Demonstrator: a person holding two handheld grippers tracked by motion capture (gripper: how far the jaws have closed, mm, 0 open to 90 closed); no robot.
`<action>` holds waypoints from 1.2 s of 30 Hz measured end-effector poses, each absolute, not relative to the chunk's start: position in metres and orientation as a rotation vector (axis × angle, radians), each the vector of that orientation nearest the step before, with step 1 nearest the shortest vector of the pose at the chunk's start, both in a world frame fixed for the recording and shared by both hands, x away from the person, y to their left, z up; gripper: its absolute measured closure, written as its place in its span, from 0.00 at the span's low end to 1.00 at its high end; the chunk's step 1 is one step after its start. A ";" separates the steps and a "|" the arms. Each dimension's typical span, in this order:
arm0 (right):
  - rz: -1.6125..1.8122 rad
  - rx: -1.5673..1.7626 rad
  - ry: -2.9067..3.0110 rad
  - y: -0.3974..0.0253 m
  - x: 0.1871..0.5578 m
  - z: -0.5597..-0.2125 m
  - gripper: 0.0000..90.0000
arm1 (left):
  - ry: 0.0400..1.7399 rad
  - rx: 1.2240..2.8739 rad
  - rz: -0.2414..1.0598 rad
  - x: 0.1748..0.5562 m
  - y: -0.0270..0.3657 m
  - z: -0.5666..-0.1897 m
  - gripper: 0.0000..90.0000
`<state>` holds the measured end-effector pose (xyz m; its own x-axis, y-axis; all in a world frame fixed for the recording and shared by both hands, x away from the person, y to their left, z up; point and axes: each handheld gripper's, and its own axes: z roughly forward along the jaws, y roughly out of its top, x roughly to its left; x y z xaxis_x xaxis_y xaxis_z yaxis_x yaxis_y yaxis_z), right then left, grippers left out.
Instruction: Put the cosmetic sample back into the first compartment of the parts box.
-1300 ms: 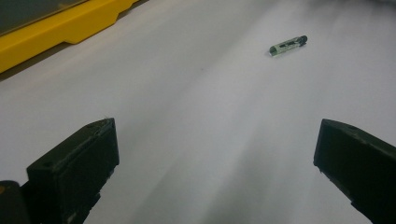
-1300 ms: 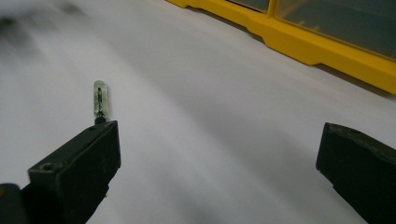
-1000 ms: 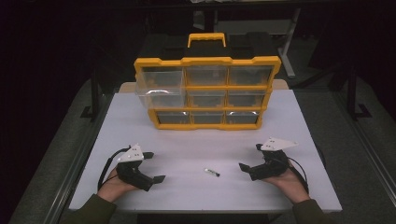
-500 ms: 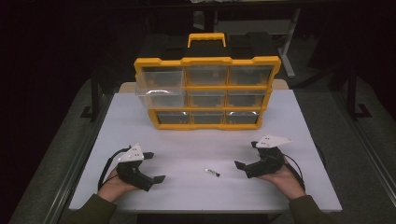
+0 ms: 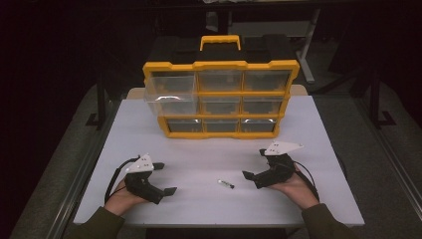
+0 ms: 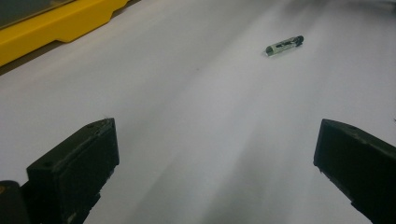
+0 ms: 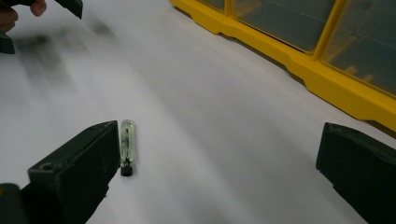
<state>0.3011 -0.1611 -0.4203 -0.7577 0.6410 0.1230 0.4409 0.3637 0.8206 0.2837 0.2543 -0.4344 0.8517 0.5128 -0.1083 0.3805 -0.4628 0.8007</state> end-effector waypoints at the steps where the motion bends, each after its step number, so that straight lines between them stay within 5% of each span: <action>1: 1.343 0.967 2.411 -0.159 0.301 -0.420 0.00 | 0.649 2.109 0.183 0.284 0.254 -0.434 0.00; 36: 1.268 0.819 2.610 -0.095 0.315 -0.433 0.01 | 0.652 2.097 0.175 0.284 0.254 -0.435 0.00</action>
